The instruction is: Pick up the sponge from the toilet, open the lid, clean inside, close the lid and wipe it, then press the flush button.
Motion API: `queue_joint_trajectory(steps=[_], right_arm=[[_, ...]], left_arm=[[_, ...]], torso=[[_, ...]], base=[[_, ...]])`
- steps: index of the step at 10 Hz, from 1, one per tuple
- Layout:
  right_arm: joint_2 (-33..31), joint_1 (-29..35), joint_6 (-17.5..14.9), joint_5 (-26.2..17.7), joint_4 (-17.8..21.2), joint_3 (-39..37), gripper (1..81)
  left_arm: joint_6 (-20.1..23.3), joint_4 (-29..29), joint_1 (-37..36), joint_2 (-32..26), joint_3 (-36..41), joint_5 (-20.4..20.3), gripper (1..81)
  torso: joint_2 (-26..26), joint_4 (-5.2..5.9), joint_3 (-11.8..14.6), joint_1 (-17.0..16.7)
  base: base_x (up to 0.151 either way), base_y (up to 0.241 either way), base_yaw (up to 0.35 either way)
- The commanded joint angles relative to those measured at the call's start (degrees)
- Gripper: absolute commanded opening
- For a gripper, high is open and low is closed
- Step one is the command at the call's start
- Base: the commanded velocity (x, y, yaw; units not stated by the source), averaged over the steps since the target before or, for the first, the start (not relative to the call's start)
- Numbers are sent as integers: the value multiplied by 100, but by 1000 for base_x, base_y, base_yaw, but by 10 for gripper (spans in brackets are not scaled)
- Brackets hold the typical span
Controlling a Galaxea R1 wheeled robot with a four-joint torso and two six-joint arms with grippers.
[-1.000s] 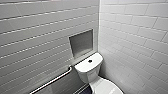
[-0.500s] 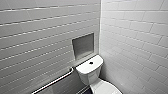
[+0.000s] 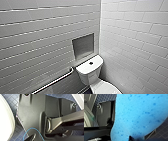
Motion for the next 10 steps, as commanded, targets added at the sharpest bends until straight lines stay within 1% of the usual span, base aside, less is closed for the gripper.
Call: queue_joint_trajectory(steps=[1, 2, 3, 5, 10], right_arm=[[841, -238, -931, -390, 455, -1185, 10], [938, -247, -1072, -390, 516, -1352, 10], [938, -194, -1115, -389, 508, -1360, 10], [1061, -194, -1089, -407, 560, -1387, 10], [1299, -185, -1107, -399, 516, -1695, 10]], left_arm=[[24, -67, -216, 240, -382, 343, 811], [24, -67, -216, 266, -408, 334, 811], [24, -67, -216, 275, -408, 334, 811], [15, -76, -208, 284, -408, 334, 811], [15, -67, -208, 274, -408, 334, 811]], torso=[[0, -2, -2, 0], [0, 0, 0, 0], [0, 0, 0, 0], [0, 0, 0, 0], [0, 0, 2, -2]], base=[[0, 0, 0], [0, 0, 0], [0, 0, 0], [0, 0, 0], [0, 0, 0]])
